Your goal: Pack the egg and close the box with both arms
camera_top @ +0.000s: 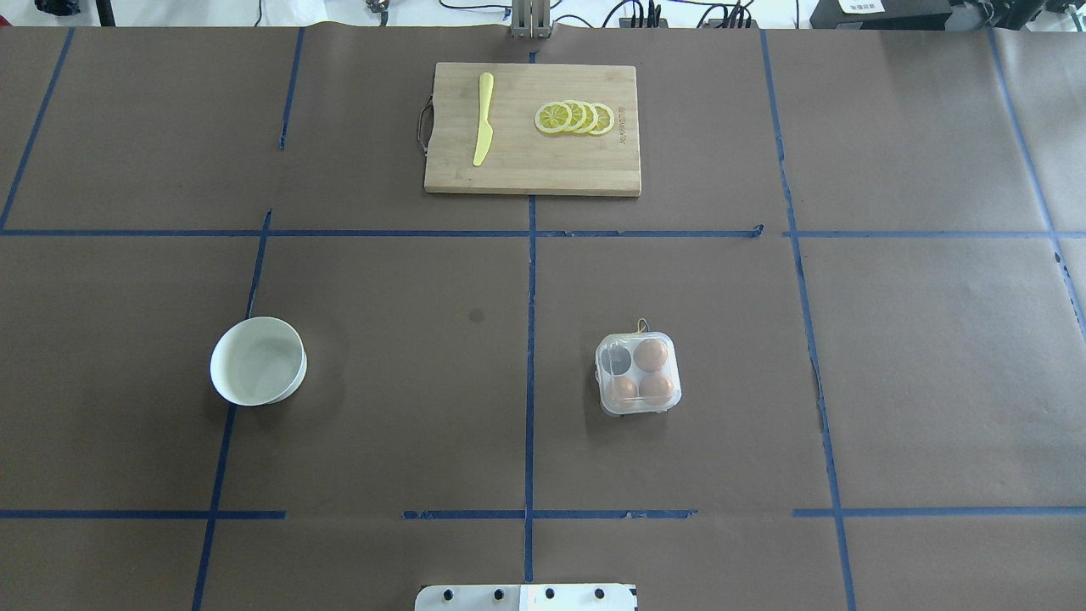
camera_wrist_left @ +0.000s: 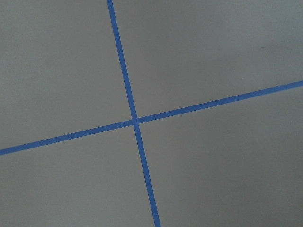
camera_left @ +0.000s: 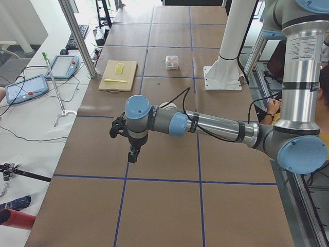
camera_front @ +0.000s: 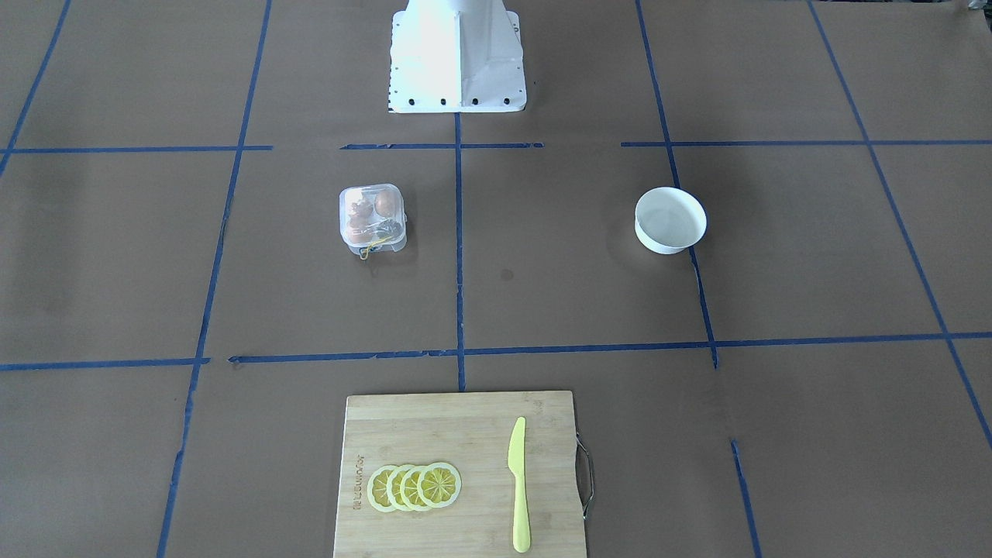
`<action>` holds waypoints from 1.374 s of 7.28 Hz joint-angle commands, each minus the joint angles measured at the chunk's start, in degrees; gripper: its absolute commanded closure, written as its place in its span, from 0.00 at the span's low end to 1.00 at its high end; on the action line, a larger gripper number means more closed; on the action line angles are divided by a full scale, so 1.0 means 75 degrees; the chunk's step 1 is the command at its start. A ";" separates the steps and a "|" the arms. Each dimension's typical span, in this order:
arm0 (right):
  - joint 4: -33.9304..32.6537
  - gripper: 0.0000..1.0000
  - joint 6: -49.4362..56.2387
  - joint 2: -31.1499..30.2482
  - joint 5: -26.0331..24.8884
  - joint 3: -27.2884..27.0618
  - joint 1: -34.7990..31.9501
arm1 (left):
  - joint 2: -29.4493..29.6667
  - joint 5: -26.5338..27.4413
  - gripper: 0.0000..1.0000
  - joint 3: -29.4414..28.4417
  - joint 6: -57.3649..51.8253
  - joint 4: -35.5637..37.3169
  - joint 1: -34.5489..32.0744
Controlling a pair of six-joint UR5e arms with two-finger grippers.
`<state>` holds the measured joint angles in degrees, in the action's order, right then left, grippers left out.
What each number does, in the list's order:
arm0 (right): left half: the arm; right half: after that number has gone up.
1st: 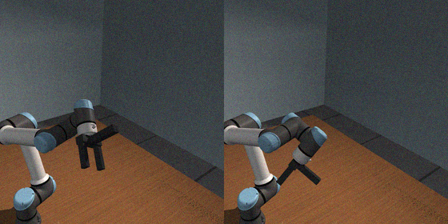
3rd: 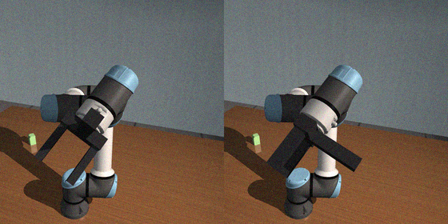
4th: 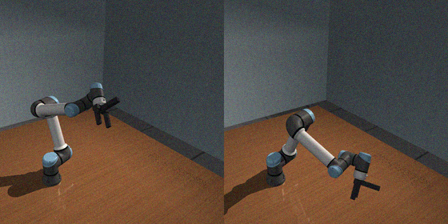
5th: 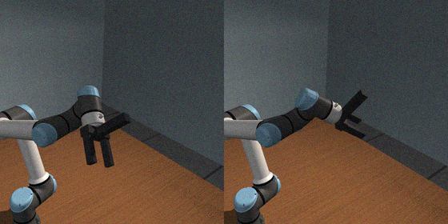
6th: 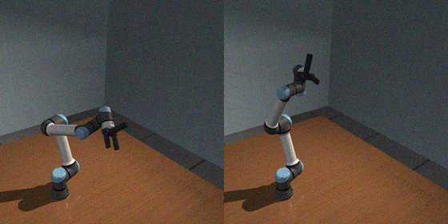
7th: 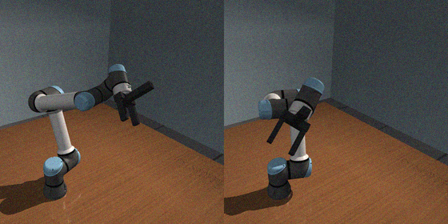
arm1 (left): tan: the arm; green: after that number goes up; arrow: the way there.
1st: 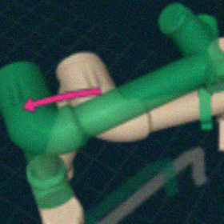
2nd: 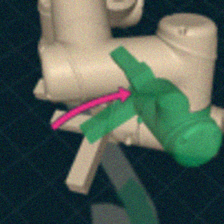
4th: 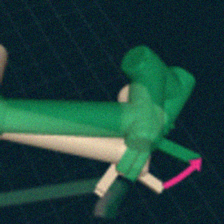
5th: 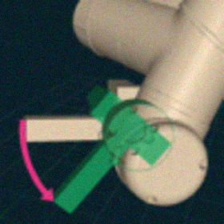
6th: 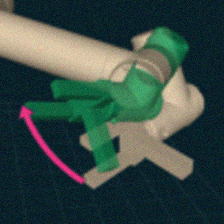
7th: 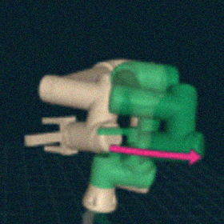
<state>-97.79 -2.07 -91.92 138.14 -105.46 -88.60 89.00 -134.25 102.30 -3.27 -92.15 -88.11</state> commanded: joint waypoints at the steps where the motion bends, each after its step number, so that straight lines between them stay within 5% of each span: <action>1: -0.0039 0.00 -0.0052 0.0138 -0.0008 0.0022 0.0047 | 0.0097 0.0017 0.00 -0.0021 0.0060 0.0018 -0.0030; 4: -0.0586 0.00 -0.0510 0.0886 0.0062 0.0452 0.0316 | 0.0145 0.0017 0.00 -0.0022 0.0072 -0.0017 -0.0030; 10: -0.0555 0.00 -0.0521 0.0948 0.0050 0.0584 0.0317 | 0.0121 0.0040 0.00 0.0106 0.0037 -0.0053 -0.0030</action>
<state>-102.09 -5.94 -84.76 138.55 -101.09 -86.25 89.96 -134.20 102.89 -2.82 -92.45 -88.33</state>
